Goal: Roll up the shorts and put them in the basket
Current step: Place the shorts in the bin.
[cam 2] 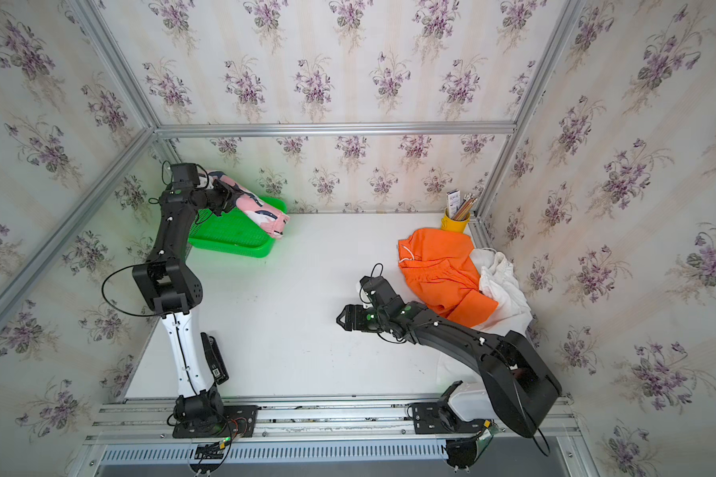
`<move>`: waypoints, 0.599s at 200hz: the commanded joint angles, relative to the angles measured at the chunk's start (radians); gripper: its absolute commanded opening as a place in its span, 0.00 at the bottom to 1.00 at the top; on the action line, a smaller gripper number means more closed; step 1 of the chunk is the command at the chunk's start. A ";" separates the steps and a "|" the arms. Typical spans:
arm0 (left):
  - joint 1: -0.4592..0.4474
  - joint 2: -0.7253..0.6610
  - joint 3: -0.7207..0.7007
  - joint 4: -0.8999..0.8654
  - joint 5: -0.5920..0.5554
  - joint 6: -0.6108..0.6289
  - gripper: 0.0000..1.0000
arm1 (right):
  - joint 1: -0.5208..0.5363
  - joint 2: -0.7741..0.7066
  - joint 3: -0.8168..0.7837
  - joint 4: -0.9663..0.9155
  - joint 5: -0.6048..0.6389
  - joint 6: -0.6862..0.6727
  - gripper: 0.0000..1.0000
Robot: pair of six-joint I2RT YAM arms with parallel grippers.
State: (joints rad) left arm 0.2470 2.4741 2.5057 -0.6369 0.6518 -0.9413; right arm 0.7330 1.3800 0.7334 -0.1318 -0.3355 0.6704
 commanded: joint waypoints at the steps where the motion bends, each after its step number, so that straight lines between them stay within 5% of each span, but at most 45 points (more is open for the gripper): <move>1: 0.021 0.100 0.062 0.100 0.035 -0.117 0.40 | 0.001 0.021 0.014 -0.014 -0.007 -0.020 0.78; 33: 0.024 0.216 0.065 0.211 0.002 -0.214 0.41 | 0.000 0.069 0.027 -0.004 -0.014 -0.012 0.78; 120: 0.015 0.372 0.091 0.369 -0.366 -0.323 0.45 | -0.003 0.153 0.089 -0.031 -0.023 -0.032 0.78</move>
State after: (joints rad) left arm 0.2634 2.8227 2.5820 -0.3740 0.4503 -1.2167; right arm 0.7326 1.5215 0.8108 -0.1398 -0.3534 0.6514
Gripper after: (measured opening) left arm 0.437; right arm 0.775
